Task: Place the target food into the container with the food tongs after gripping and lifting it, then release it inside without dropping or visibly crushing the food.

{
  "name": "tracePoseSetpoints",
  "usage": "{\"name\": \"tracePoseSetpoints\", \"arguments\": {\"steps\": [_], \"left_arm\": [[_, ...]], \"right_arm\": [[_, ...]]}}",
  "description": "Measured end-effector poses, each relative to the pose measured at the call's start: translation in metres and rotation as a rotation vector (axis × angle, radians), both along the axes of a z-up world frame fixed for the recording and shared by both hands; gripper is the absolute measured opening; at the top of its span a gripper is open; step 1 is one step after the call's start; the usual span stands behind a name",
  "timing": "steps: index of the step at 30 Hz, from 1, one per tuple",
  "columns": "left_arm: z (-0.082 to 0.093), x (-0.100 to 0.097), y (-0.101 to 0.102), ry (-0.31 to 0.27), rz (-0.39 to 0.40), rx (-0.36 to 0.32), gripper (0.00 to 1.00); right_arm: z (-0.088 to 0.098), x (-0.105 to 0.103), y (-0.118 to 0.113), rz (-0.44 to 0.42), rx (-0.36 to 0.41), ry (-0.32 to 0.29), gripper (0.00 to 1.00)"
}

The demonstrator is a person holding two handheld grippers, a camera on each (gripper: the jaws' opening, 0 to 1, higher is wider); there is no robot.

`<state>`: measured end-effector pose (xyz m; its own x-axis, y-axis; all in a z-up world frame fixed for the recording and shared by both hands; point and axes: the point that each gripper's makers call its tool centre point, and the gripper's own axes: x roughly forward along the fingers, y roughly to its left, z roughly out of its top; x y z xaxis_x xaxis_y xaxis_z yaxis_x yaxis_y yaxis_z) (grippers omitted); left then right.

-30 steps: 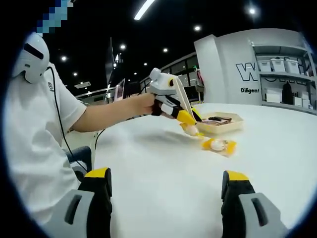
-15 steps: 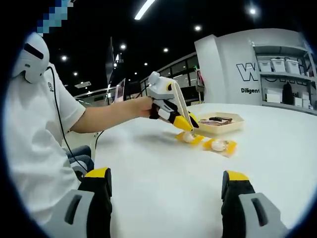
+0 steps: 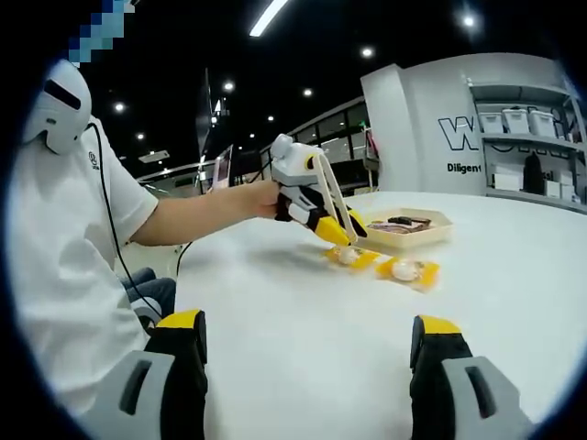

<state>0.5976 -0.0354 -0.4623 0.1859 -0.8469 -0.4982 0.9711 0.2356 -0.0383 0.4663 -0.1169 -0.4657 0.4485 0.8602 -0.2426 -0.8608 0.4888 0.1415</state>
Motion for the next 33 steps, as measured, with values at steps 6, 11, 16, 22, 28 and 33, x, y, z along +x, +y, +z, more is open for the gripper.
{"name": "tracePoseSetpoints", "arguments": {"steps": [6, 11, 16, 22, 28, 33], "left_arm": [[-0.002, 0.001, 0.001, -0.011, -0.006, 0.013, 0.25], [-0.004, -0.001, -0.001, -0.007, -0.012, 0.016, 0.26], [-0.008, -0.001, 0.0, -0.006, -0.017, 0.027, 0.28], [-0.013, -0.001, 0.0, -0.004, -0.017, 0.043, 0.29], [-0.019, -0.001, 0.001, -0.011, -0.016, 0.068, 0.28], [-0.02, -0.001, 0.001, -0.006, -0.015, 0.069, 0.28]], "right_arm": [[0.0, 0.0, 0.0, 0.001, 0.001, -0.001, 0.93], [0.0, -0.001, 0.0, 0.002, 0.0, 0.0, 0.93], [-0.001, -0.001, 0.0, 0.001, 0.002, 0.002, 0.93], [-0.001, -0.001, -0.001, 0.0, 0.003, 0.001, 0.93], [0.0, -0.001, -0.002, -0.002, 0.004, 0.0, 0.93], [-0.001, -0.001, -0.002, -0.003, 0.003, 0.001, 0.93]]}}
